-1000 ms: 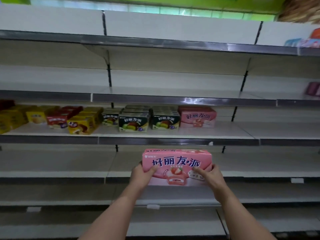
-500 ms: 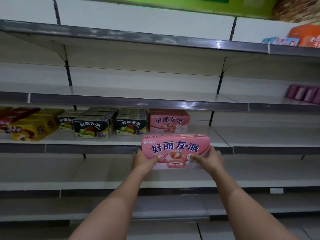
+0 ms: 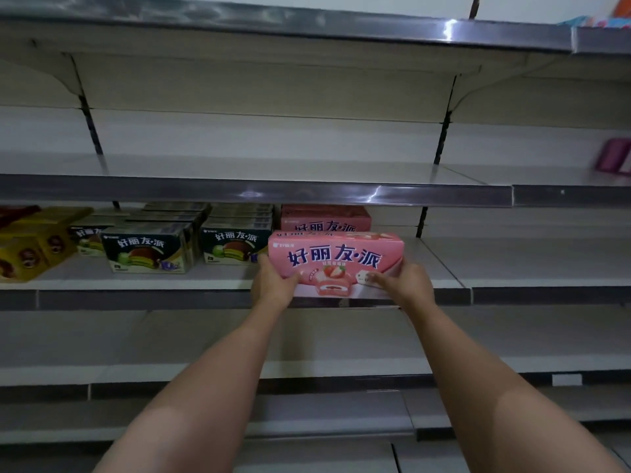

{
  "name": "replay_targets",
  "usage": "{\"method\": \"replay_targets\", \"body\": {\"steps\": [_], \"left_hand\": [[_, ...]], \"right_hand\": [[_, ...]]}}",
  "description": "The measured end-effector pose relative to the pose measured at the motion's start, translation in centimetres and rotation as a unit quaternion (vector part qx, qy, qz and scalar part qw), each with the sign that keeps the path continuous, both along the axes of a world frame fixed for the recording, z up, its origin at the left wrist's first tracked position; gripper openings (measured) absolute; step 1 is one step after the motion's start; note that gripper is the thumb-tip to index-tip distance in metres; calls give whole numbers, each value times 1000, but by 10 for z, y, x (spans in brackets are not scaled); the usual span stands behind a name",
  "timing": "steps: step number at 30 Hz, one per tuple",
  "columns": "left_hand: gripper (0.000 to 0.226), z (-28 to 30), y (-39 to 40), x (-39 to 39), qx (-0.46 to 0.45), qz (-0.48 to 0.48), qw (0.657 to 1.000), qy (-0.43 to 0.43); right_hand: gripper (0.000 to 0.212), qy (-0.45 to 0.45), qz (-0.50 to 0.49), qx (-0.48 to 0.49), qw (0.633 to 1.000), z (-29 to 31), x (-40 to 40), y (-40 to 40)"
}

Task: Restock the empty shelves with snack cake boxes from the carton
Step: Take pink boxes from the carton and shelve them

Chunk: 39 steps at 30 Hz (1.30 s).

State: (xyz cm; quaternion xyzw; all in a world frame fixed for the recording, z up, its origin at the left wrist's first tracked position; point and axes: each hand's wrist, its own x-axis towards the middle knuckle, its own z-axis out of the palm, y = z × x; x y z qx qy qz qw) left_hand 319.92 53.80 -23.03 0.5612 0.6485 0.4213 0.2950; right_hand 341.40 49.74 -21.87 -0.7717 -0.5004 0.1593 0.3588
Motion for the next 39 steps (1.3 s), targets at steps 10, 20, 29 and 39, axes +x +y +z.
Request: {"method": "replay_targets", "body": {"steps": [10, 20, 29, 39], "left_hand": [[51, -33, 67, 11, 21, 45, 993, 105], [52, -47, 109, 18, 16, 77, 981, 177], [42, -49, 131, 25, 25, 73, 984, 163], [52, -42, 133, 37, 23, 93, 988, 121]], "right_hand": [[50, 19, 8, 13, 1000, -32, 15, 68], [48, 43, 16, 38, 998, -53, 26, 124], [33, 112, 6, 80, 991, -53, 29, 146], [36, 145, 41, 54, 987, -46, 21, 146]]}}
